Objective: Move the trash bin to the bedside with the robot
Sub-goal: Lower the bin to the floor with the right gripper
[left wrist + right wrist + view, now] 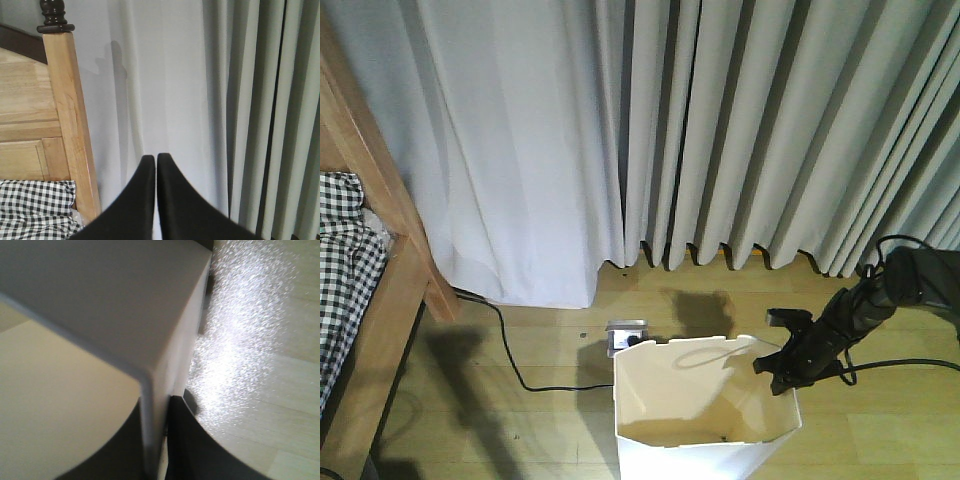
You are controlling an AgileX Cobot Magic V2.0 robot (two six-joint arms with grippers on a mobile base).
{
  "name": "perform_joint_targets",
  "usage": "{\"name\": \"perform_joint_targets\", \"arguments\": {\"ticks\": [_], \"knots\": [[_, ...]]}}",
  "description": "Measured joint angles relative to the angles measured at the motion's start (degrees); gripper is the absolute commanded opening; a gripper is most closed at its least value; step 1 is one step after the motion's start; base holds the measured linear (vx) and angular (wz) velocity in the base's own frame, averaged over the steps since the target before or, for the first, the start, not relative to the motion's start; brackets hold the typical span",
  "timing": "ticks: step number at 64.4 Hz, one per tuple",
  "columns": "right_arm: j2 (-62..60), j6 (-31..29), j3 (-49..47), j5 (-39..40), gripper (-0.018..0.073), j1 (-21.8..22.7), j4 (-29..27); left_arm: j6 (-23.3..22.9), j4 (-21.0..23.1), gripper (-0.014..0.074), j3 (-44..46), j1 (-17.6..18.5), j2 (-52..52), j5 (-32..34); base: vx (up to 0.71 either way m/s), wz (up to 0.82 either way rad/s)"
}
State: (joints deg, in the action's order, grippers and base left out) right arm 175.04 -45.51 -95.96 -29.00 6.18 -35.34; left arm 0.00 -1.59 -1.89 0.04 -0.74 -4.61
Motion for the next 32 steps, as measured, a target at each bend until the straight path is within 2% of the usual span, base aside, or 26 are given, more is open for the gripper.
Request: {"name": "perform_joint_targets", "arguments": {"ticks": [17, 32], "knots": [[3.7, 1.5, -5.7, -0.9, 0.0057, -1.2, -0.1, 0.0, 0.0, -0.0006, 0.0, 0.0, 0.0, 0.0, 0.00, 0.00], [4.9, 2.1, -8.3, -1.8, 0.0142, -2.3, 0.0, 0.0, 0.0, -0.0006, 0.0, 0.0, 0.0, 0.0, 0.00, 0.00]]}}
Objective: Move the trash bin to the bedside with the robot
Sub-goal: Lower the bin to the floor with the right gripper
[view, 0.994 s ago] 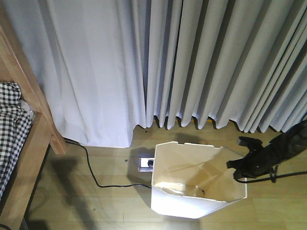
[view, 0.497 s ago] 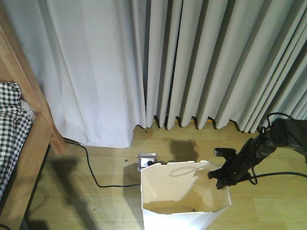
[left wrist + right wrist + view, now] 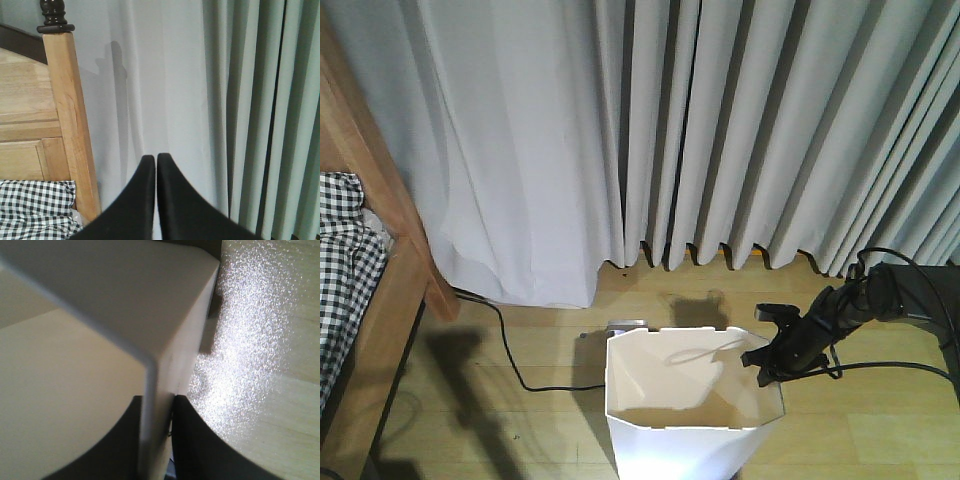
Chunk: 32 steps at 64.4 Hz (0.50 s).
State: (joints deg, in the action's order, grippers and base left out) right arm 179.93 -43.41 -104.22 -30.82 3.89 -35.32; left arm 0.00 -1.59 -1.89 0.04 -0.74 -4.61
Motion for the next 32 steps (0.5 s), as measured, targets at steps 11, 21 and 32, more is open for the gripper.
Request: {"name": "perform_joint_targets", "arguments": {"ticks": [11, 21, 32], "knots": [[0.1, 0.0, -0.2, 0.3, 0.0274, -0.1, 0.5, 0.0, 0.0, -0.0006, 0.0, 0.0, 0.0, 0.0, 0.00, 0.00], [0.5, 1.1, -0.2, 0.0, 0.0428, -0.4, 1.3, 0.0, 0.0, -0.0006, 0.0, 0.0, 0.0, 0.0, 0.00, 0.00], [1.4, 1.2, 0.2, -0.2, 0.0543, -0.4, 2.1, 0.0, 0.0, -0.0006, 0.0, 0.0, 0.0, 0.0, 0.00, 0.00]]}}
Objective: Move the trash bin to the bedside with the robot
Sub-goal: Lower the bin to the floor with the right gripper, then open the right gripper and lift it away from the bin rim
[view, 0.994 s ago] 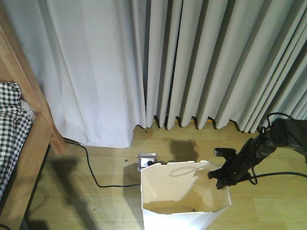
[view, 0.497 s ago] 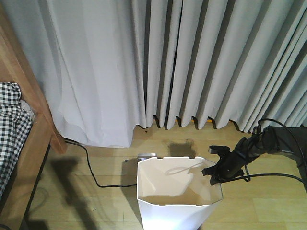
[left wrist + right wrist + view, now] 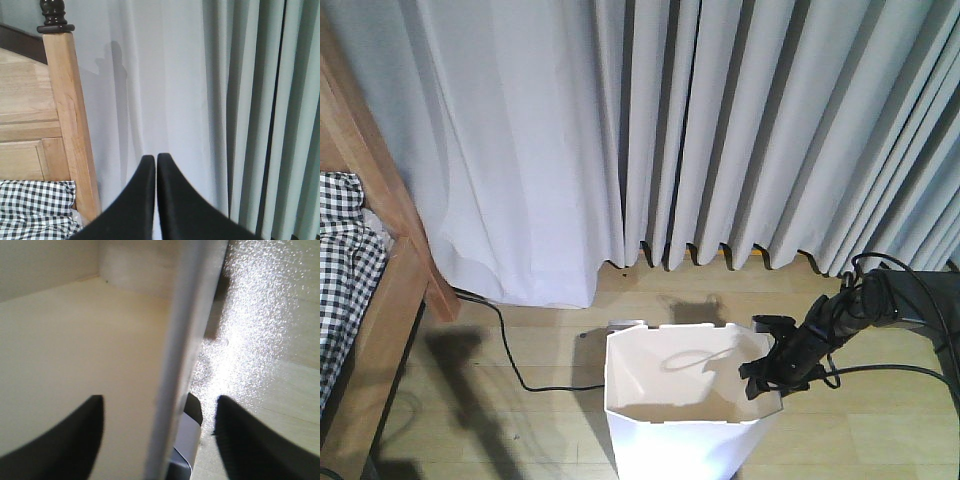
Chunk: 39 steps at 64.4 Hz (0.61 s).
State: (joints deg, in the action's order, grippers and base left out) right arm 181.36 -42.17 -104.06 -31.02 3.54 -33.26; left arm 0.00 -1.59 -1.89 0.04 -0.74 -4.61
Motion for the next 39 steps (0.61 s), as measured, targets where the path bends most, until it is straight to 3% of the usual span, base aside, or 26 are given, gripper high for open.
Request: {"name": "perform_joint_targets", "arguments": {"ticks": [24, 39], "knots": [[-0.7, 0.0, 0.2, 0.7, 0.0543, 0.0, -1.1, 0.0, 0.0, -0.0006, 0.0, 0.0, 0.0, 0.0, 0.00, 0.00], [-8.3, 1.5, 3.8, 3.8, 0.0543, 0.0, -2.3, 0.0, 0.0, -0.0006, 0.0, 0.0, 0.0, 0.0, 0.00, 0.00]]}}
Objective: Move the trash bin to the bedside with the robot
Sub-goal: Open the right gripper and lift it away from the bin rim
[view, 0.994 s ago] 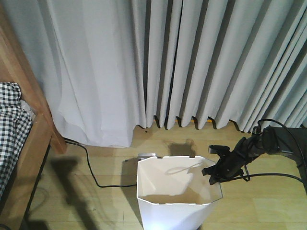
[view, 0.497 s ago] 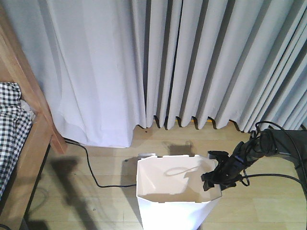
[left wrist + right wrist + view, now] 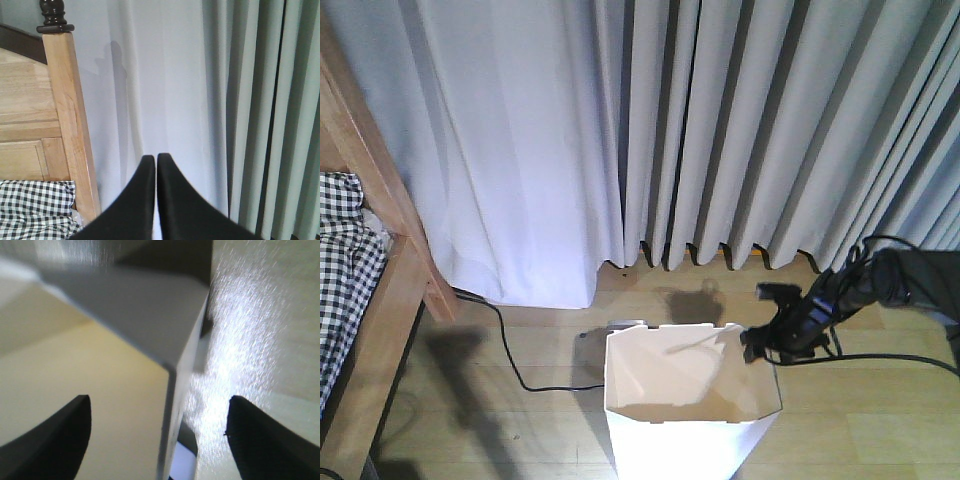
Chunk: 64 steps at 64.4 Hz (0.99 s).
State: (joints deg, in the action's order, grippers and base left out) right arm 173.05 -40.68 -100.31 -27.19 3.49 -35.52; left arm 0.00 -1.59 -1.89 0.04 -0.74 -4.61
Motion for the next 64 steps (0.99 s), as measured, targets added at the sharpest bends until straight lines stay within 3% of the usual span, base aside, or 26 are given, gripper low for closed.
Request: {"name": "perform_joint_targets", "arguments": {"ticks": [21, 45, 64], "knots": [[-16.1, -2.5, 23.1, 12.6, 0.0543, 0.0, -2.5, 0.0, 0.0, -0.0006, 0.0, 0.0, 0.0, 0.0, 0.00, 0.00], [-47.5, -9.3, 45.5, 15.7, 0.0543, 0.0, -3.0, 0.0, 0.0, -0.0006, 0.0, 0.0, 0.0, 0.0, 0.00, 0.00], [-74.9, -10.1, 58.2, 14.7, 0.0543, 0.0, -3.9, 0.0, 0.0, -0.0006, 0.0, 0.0, 0.0, 0.0, 0.00, 0.00]]}}
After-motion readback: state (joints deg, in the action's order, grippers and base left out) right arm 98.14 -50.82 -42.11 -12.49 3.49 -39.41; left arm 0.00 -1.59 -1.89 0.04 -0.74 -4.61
